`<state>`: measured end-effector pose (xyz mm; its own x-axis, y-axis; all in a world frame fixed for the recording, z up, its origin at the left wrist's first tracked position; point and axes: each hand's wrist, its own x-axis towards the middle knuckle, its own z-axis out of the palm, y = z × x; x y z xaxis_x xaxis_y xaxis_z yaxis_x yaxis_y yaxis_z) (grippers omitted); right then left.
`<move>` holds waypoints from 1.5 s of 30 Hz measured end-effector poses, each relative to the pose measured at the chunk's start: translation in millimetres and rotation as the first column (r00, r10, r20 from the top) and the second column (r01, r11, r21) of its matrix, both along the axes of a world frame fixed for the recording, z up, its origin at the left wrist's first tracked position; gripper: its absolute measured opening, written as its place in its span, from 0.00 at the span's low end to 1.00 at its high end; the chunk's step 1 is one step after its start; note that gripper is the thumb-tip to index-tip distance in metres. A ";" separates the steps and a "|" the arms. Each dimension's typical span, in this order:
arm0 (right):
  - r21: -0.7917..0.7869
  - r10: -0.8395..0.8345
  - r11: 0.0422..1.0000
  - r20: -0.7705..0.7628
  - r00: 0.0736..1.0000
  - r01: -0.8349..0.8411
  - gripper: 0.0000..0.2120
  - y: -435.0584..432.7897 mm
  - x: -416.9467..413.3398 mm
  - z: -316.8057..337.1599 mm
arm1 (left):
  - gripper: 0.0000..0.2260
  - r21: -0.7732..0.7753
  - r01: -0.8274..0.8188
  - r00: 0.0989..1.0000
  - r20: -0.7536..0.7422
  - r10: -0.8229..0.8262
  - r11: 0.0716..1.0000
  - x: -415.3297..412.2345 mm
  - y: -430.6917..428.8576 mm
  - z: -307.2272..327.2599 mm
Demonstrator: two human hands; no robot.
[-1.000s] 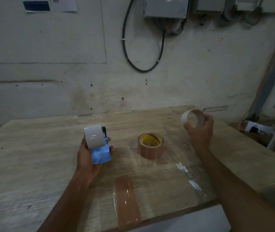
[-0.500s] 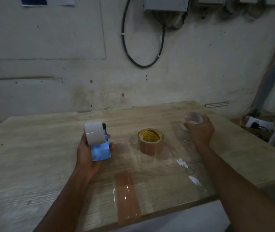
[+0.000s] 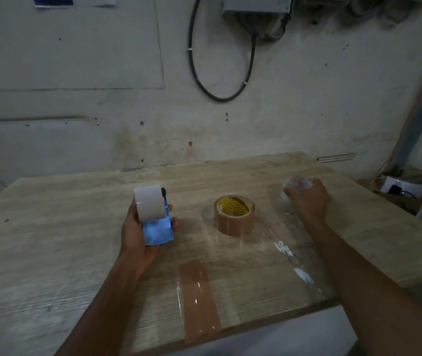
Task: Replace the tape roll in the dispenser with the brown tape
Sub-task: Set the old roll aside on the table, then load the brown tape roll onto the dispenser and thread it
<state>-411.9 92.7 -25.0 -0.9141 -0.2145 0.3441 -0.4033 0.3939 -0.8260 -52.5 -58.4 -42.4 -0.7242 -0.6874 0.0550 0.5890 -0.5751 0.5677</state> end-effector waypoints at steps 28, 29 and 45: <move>-0.167 0.314 0.898 -0.407 0.858 -0.407 0.13 -0.7 56.4 18.4 | 0.24 -0.071 -0.088 0.993 0.069 0.093 0.994 -1.2 5.2 7.6; -0.166 0.352 0.882 -0.392 0.850 -0.442 0.10 -2.3 64.4 22.4 | 0.20 -0.035 -0.151 0.981 0.119 0.154 0.988 -0.6 10.6 12.4; 0.630 0.602 0.659 -0.113 0.790 -0.412 0.41 -14.7 139.1 34.3 | 0.24 0.061 -0.236 0.966 0.122 0.228 0.970 -2.8 18.3 16.6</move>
<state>-272.8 77.9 9.3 -0.4779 -0.8470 0.2329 -0.8557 0.3890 -0.3411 -55.3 -40.0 -25.8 -0.5430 -0.8363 -0.0756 0.6458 -0.4734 0.5990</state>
